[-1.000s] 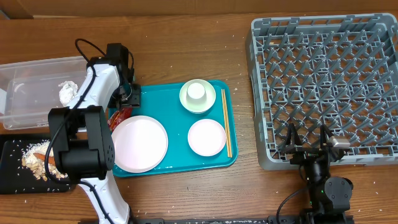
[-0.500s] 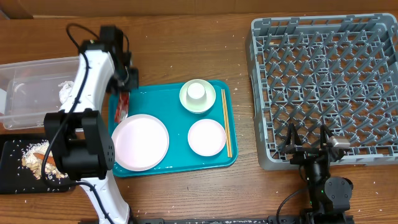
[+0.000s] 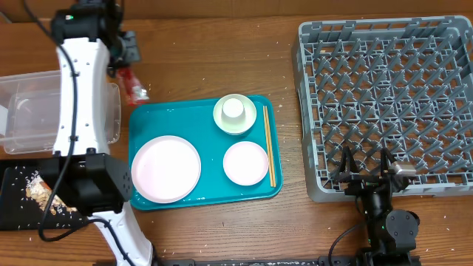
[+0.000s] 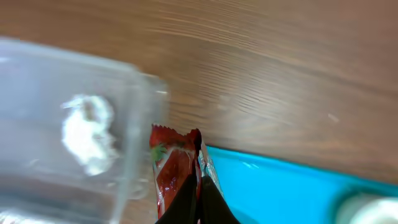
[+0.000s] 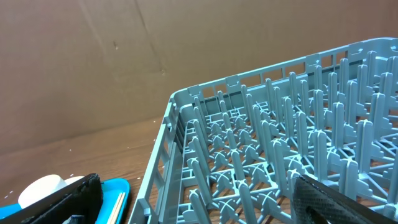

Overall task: Sort waste into correct bins and load items into the dishwasher
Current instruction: 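Drop the red wrapper into the clear plastic bin with left gripper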

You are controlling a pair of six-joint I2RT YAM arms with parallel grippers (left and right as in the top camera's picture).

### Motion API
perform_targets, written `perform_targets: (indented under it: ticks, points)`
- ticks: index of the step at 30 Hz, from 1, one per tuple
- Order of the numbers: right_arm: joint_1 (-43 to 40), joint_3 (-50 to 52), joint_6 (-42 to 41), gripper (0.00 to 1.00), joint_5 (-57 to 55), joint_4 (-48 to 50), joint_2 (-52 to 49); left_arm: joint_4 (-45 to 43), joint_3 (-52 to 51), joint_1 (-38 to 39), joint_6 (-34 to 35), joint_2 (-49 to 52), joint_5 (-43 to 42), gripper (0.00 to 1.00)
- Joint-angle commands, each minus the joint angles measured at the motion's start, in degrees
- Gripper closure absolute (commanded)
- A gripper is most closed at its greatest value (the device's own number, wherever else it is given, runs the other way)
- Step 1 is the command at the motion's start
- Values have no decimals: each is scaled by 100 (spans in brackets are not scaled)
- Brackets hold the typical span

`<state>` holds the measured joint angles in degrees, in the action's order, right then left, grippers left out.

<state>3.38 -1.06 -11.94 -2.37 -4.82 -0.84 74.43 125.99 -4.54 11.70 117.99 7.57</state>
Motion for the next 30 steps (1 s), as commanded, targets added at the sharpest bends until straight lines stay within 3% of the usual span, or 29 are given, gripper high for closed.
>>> perform_targets:
  ticks: [1,6,7,9,11,12,23,26,30]
  points:
    - [-13,59,20,0,-48,20,68,-35,92,-520,702,-74,809,96]
    - [-13,59,20,0,-48,20,68,-57,48,-1344,1200,-74,815,92]
    - [-13,59,20,0,-48,20,68,-57,28,-1453,1252,-74,798,82]
    - [-13,59,20,0,-48,20,68,-63,-44,-1665,1355,-72,750,33]
    - [-13,59,20,0,-48,20,68,-61,-125,-1827,1364,-66,741,5]
    - [-13,59,20,0,-48,20,68,-61,-168,-1899,1370,-66,730,0]
    - [-13,59,20,0,-48,20,68,389,-293,-2116,1180,-66,-975,0]
    - [-13,59,20,0,-48,20,68,557,-293,-2059,935,-68,-1499,9]
    - [-13,59,20,0,-48,20,68,763,-293,-1832,708,-68,-2079,9]
